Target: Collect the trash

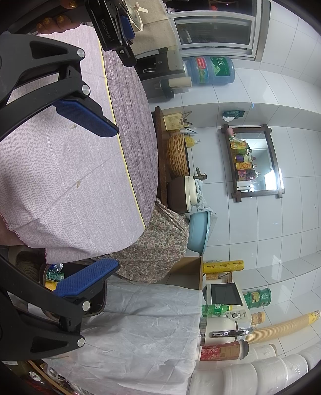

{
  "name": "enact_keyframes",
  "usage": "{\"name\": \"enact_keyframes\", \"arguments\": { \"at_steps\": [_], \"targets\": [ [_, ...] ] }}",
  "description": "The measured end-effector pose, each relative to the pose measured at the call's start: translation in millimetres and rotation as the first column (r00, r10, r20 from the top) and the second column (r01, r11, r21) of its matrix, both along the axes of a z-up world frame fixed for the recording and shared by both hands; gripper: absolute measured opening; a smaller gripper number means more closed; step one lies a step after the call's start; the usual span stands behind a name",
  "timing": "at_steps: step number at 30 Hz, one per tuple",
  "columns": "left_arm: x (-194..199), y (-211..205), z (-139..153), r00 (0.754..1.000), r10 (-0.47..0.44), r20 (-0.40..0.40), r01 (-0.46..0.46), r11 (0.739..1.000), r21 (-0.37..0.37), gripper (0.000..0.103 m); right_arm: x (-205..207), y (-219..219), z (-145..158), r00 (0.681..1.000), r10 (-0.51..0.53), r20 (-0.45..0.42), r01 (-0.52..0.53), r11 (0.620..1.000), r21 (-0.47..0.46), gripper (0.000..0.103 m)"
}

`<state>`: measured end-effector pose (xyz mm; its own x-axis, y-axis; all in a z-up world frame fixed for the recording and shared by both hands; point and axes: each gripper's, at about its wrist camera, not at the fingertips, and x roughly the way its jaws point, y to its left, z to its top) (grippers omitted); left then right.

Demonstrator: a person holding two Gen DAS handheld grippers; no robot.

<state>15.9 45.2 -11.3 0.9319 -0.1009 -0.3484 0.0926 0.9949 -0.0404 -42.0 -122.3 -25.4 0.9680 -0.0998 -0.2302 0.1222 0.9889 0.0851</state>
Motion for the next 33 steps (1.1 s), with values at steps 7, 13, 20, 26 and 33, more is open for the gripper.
{"name": "enact_keyframes", "arguments": {
  "at_steps": [7,13,20,26,33],
  "targets": [
    [0.6,2.7,-1.4,1.0,0.001,-0.001,-0.001,1.0,-0.001,0.098,0.0,-0.3,-0.3,1.0,-0.002,0.003,0.002,1.0,-0.001,0.097],
    [0.4,1.5,1.2,1.0,-0.001,0.002,0.001,1.0,-0.001,0.098,1.4,-2.2,-3.1,1.0,-0.001,-0.002,0.001,1.0,0.004,0.097],
    [-0.1,-0.5,2.7,1.0,-0.001,-0.006,0.001,1.0,-0.003,0.098,1.5,-6.5,-1.1,1.0,0.004,-0.002,-0.004,1.0,0.001,0.097],
    [-0.5,-3.3,2.9,1.0,0.0,-0.004,0.0,1.0,0.0,0.098,0.3,-8.4,-1.4,1.0,0.006,-0.002,-0.006,1.0,0.002,0.097],
    [-0.8,-4.5,3.7,1.0,0.004,-0.005,-0.004,1.0,0.0,0.098,1.6,-10.5,-0.5,1.0,0.008,-0.007,-0.008,1.0,0.003,0.097]
  ]
}}
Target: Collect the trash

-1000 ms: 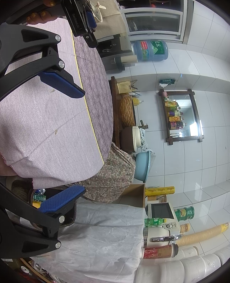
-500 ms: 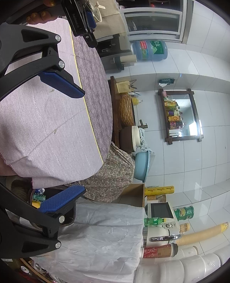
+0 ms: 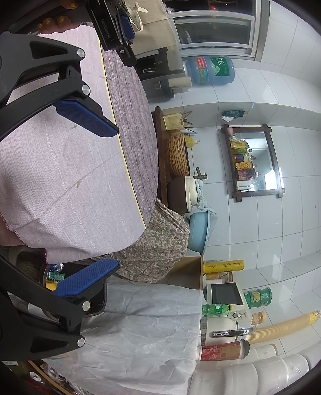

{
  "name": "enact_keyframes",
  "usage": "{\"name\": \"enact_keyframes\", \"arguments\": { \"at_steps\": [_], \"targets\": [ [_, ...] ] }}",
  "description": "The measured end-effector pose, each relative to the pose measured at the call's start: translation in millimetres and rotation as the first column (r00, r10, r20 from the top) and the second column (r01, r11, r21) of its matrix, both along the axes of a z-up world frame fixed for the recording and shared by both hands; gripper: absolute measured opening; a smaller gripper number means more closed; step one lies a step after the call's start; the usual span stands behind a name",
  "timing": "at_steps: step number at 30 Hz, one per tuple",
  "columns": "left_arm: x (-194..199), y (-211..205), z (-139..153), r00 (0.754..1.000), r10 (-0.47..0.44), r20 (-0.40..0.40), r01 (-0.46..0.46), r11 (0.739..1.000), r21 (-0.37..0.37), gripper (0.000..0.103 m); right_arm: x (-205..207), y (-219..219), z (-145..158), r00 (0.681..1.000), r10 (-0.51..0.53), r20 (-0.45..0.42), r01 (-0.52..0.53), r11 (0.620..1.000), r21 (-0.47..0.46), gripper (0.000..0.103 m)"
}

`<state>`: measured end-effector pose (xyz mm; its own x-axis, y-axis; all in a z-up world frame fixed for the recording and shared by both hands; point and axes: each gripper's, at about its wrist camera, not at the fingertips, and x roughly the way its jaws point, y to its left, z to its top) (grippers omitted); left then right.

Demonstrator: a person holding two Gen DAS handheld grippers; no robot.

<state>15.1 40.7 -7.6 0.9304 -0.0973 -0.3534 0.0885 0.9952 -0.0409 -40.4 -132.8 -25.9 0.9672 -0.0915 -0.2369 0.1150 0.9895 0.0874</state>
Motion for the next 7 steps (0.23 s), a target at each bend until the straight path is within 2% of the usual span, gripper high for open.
{"name": "enact_keyframes", "arguments": {
  "at_steps": [7],
  "targets": [
    [2.1,-1.6,-0.6,1.0,0.003,-0.007,-0.003,1.0,-0.001,0.098,1.5,-1.4,0.5,1.0,0.001,-0.003,-0.001,1.0,-0.001,0.097]
  ]
}}
